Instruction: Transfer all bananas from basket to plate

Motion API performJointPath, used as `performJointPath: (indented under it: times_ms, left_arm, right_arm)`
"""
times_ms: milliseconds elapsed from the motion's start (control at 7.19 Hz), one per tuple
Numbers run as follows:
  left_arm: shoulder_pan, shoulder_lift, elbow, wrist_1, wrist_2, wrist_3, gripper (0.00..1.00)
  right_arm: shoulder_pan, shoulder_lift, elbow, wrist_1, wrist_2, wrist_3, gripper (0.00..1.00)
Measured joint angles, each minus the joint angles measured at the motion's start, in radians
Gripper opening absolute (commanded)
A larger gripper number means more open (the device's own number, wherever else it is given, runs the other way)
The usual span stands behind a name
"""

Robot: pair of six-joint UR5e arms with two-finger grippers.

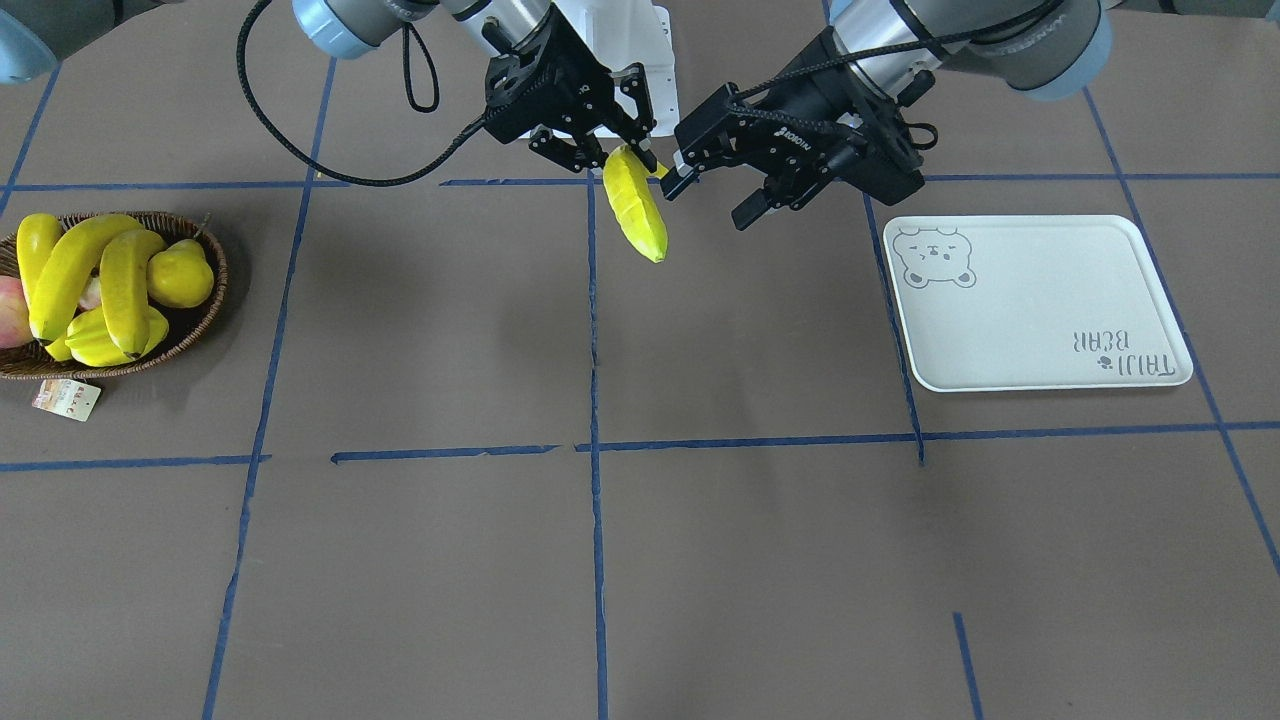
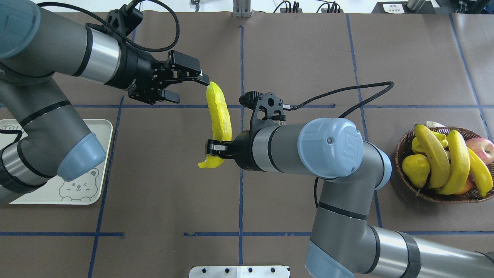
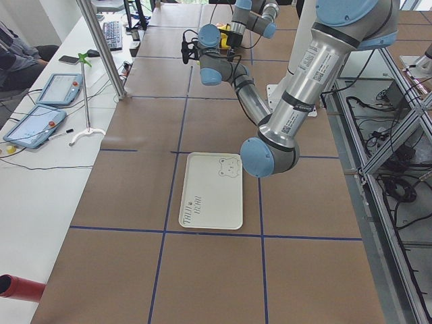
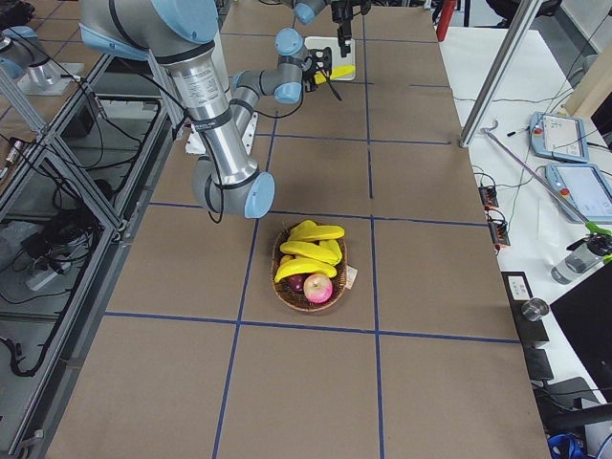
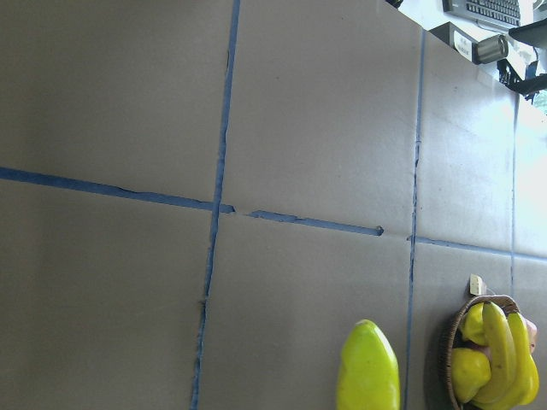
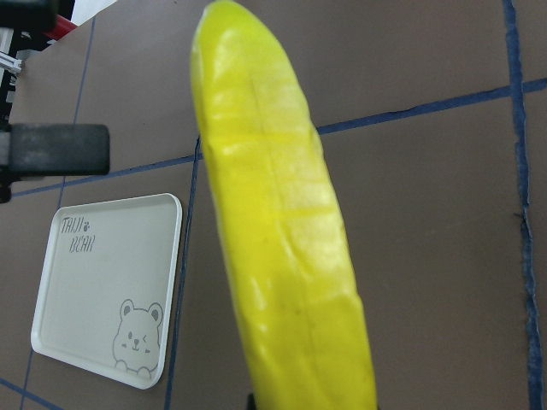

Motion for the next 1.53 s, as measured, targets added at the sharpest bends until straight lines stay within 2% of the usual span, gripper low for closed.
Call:
performJointPath:
  times_ms: [278, 556, 835, 974, 1113, 1252, 1530]
  left_arm:
    - [0.066, -0.007, -0.003, -0.003, 0.082, -0.01, 0.89]
    - [0.104, -0.009, -0.002, -0.004, 0.124, -0.012, 0.71]
    - [0.116, -0.012, -0.001, -0.004, 0.132, -0.012, 0.58]
    - [0.117, -0.012, -0.001, -0.004, 0.133, -0.012, 0.4]
    - [0.117, -0.012, -0.001, -0.004, 0.134, -0.012, 0.04]
    - [0.117, -0.012, -0.001, -0.004, 0.135, -0.011, 0.0]
    - [0.116, -0.008, -0.002, -0.004, 0.135, -0.01, 0.0]
  right_arm:
    - [-0.002, 0.01, -0.001, 0.0, -0.003, 0.003, 0.03]
    - [-0.005, 0.018, -0.001, 0.0, -0.004, 0.004, 0.04]
    - [-0.008, 0.019, -0.001, 0.0, -0.005, 0.004, 0.04]
    - [-0.01, 0.019, -0.001, 0.0, -0.005, 0.004, 0.06]
    - [-0.011, 0.019, -0.001, 0.0, -0.005, 0.004, 0.33]
    - [-0.011, 0.018, -0.001, 0.0, -0.005, 0.005, 0.98]
    - [-0.01, 0.018, -0.001, 0.0, -0.004, 0.01, 0.99]
